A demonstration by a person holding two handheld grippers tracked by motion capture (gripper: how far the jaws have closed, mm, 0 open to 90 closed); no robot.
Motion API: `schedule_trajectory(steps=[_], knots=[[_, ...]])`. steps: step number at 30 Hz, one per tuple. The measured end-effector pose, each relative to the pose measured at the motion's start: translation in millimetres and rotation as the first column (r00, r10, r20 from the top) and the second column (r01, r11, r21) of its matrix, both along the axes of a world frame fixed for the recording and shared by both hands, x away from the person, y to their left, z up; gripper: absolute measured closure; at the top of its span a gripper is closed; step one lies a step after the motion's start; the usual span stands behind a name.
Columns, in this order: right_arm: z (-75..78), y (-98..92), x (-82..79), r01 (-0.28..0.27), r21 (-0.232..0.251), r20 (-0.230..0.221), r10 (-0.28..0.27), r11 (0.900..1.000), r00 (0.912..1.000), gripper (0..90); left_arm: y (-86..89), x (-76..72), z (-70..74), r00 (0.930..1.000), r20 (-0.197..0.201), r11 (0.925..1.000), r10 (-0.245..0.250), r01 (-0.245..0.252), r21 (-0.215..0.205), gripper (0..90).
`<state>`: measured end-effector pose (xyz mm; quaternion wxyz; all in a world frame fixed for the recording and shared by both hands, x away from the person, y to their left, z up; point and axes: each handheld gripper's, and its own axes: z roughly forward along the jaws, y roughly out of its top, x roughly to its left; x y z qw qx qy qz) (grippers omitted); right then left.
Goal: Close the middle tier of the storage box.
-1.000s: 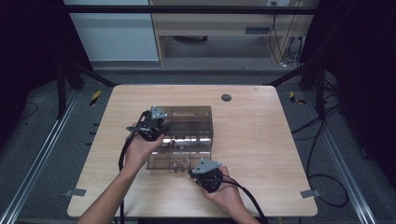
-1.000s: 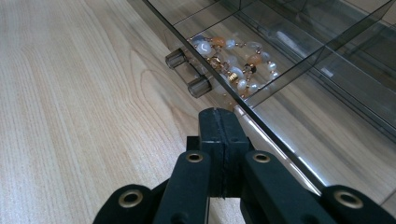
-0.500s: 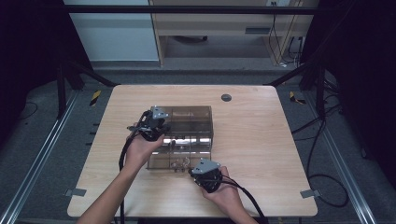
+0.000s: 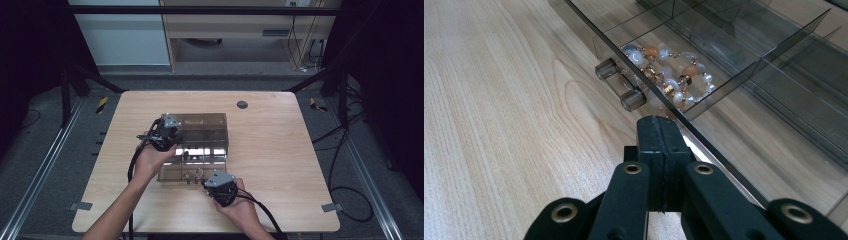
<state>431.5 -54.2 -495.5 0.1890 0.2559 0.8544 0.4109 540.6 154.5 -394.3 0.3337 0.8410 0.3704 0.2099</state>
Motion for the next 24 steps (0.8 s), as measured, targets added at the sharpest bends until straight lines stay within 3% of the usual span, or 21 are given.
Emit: schedule_trajectory(steps=[24], knots=[[-1.0,0.6,1.9,0.003,-0.006,0.005,-0.003,1.000,1.0000,90.0,-2.9,0.0,0.8,0.9999,-0.006,0.9998,-0.013,0.013,0.014,89.6]])
